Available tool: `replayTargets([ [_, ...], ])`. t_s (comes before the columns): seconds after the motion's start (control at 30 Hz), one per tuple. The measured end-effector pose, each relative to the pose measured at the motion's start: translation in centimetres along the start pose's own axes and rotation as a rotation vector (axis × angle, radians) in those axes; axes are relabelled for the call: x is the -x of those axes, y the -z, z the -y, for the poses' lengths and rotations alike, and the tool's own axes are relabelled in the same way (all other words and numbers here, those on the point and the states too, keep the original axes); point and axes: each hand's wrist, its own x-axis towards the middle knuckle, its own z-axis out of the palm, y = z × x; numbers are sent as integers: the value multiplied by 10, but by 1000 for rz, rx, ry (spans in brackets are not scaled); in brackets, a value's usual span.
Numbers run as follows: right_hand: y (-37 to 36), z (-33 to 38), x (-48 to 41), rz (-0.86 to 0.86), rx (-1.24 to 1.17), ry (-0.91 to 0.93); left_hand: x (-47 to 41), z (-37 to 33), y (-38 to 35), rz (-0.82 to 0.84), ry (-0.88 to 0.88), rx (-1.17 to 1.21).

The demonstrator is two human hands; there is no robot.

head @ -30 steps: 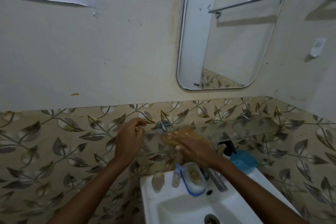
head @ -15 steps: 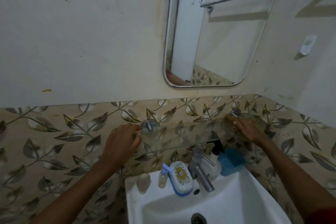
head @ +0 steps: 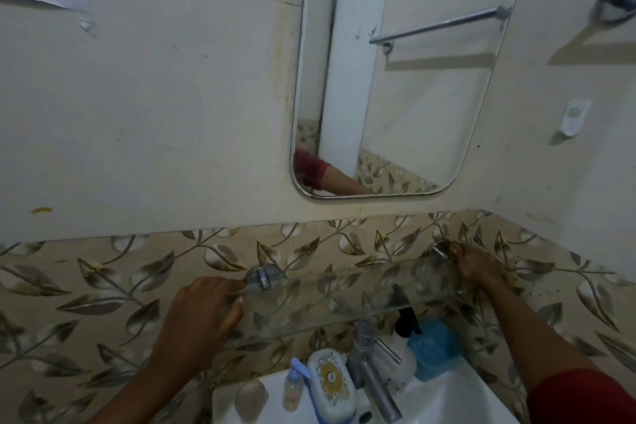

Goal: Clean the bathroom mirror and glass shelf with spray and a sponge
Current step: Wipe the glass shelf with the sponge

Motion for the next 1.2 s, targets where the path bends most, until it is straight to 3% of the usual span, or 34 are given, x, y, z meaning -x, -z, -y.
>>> replayTargets([
  [0.17,3,27,45,-99,10,-1,1,-2,0,-10,-4,-5],
  [0.37,-43,95,116,9,-114,41,3,-2,-1,-43,4,40],
  [0.53,-63,176,199,42,-97,313,12,-5,11,-185,126,325],
  [0.63,-79,215,243,1,-199,398,26,-2,18,-206,166,355],
  [0.7,-82,241,268,81,-190,434,33,5,21,-199,182,350],
  [0.8,-96,275,295,-20,-125,509,34,13,28,-248,209,360],
  [1.03,-81,311,304,260,-159,909,27,1,37,-334,276,464],
  [1.2,-62,256,288,378,-286,1068,24,-5,37,-331,268,511],
])
